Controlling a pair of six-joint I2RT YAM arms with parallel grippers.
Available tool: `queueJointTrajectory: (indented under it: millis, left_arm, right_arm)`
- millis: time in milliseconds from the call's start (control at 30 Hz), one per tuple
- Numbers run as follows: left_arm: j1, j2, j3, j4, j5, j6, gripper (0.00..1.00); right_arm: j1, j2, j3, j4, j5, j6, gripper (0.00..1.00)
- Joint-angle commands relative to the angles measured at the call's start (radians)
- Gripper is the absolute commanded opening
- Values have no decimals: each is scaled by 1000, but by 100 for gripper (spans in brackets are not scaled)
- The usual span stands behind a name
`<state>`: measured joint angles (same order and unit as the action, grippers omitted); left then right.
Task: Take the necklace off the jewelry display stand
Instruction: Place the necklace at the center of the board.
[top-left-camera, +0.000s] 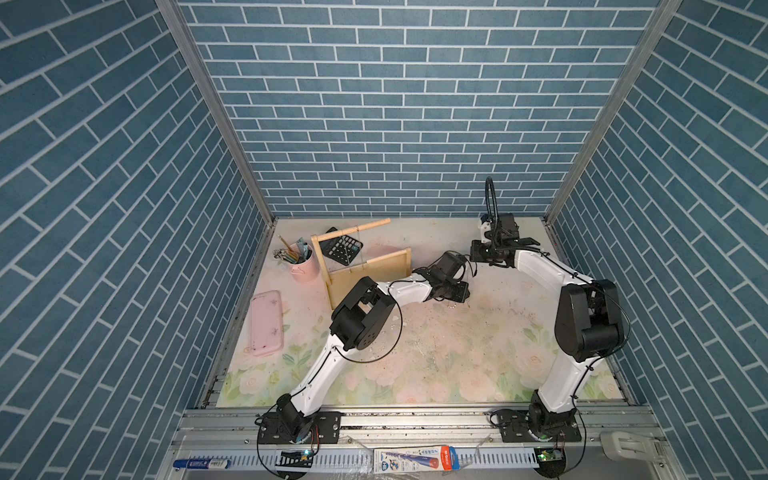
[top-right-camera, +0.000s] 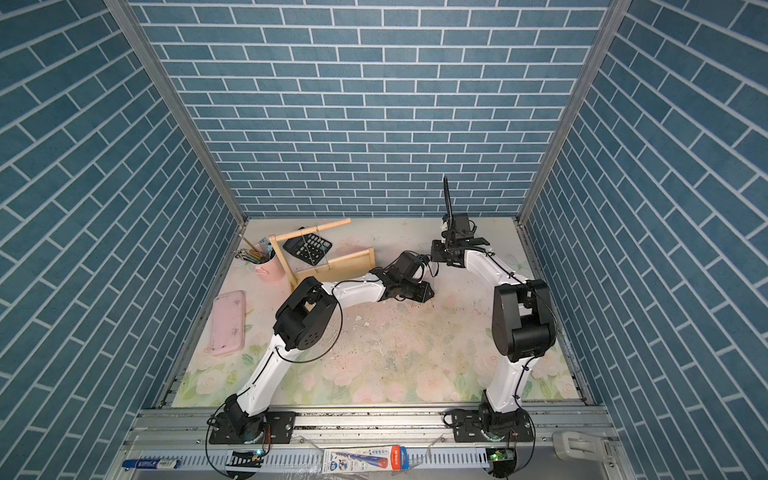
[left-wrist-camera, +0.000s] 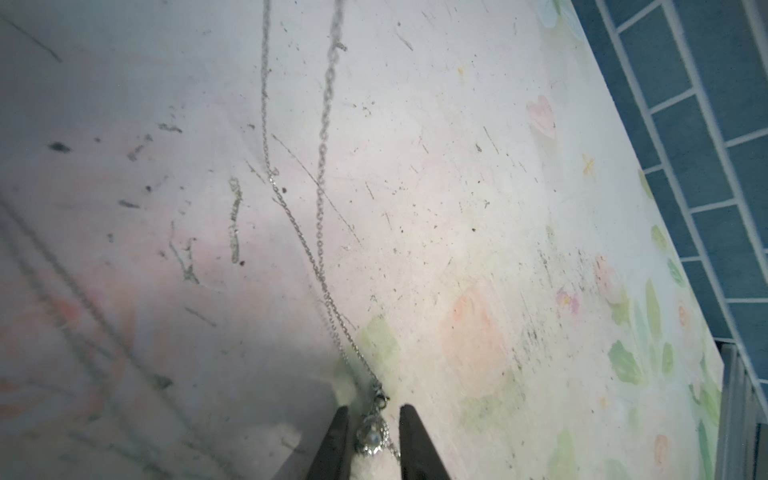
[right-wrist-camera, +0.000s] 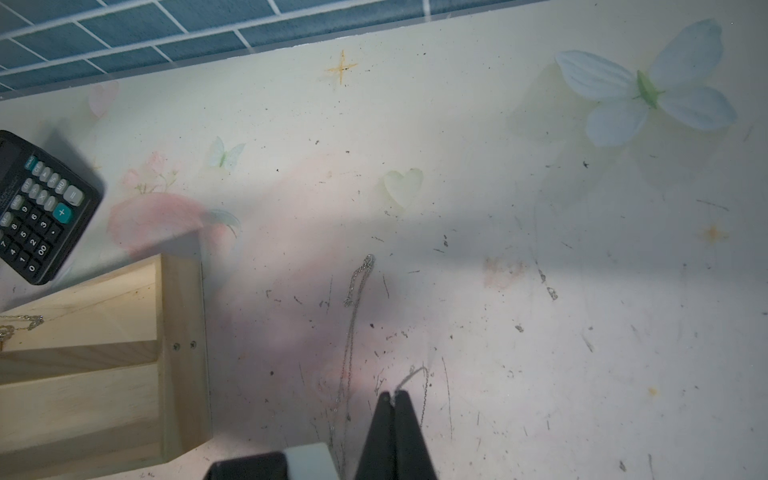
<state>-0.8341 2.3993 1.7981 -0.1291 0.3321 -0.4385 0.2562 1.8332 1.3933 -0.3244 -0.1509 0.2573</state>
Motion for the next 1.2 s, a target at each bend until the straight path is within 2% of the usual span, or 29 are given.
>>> queueJointTrajectory:
  millis: [0, 433, 1167]
  left_arm:
    - [-20, 12, 22, -130, -87, 71, 22]
    - [-48, 15, 37, -190, -163, 138, 15]
    - [-69, -31, -22, -169, -168, 104, 12]
  right_arm:
    - [-3, 4, 18, 1, -11, 16, 0]
    - [-3, -5, 7, 8, -14, 17, 0]
    - [-3, -18, -18, 18, -25, 28, 0]
